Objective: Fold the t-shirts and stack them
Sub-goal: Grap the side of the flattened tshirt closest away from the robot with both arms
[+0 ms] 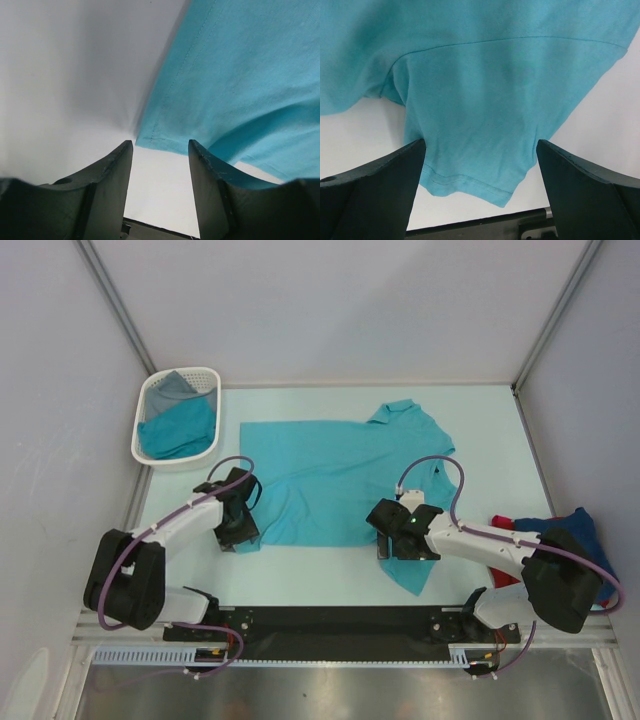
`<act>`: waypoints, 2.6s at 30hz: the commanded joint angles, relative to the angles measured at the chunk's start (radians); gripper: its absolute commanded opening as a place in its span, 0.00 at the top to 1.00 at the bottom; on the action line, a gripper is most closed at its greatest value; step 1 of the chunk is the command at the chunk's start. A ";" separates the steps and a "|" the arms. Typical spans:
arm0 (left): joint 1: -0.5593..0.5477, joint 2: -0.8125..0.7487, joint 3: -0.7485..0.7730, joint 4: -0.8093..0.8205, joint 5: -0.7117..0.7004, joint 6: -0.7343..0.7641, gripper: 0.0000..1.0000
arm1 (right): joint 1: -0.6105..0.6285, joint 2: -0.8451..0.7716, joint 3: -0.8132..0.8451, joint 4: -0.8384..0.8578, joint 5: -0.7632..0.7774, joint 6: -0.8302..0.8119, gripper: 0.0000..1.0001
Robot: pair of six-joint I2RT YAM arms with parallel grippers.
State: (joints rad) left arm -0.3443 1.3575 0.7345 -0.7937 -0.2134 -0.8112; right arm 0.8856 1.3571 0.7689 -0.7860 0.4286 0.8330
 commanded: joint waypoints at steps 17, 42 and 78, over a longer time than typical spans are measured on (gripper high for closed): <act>0.008 0.035 -0.033 0.040 0.032 -0.009 0.61 | -0.005 -0.009 0.021 -0.007 0.012 0.009 0.00; 0.008 0.035 -0.026 0.025 0.025 -0.011 0.87 | -0.004 -0.004 0.030 -0.012 0.015 0.017 0.00; 0.007 0.054 0.005 0.027 0.045 0.020 0.94 | 0.147 -0.133 -0.093 -0.122 -0.065 0.296 0.30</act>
State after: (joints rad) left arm -0.3397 1.4052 0.7216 -0.7753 -0.1768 -0.8028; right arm 1.0485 1.2190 0.6483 -0.9344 0.3481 1.1099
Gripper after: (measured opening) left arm 0.072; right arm 0.695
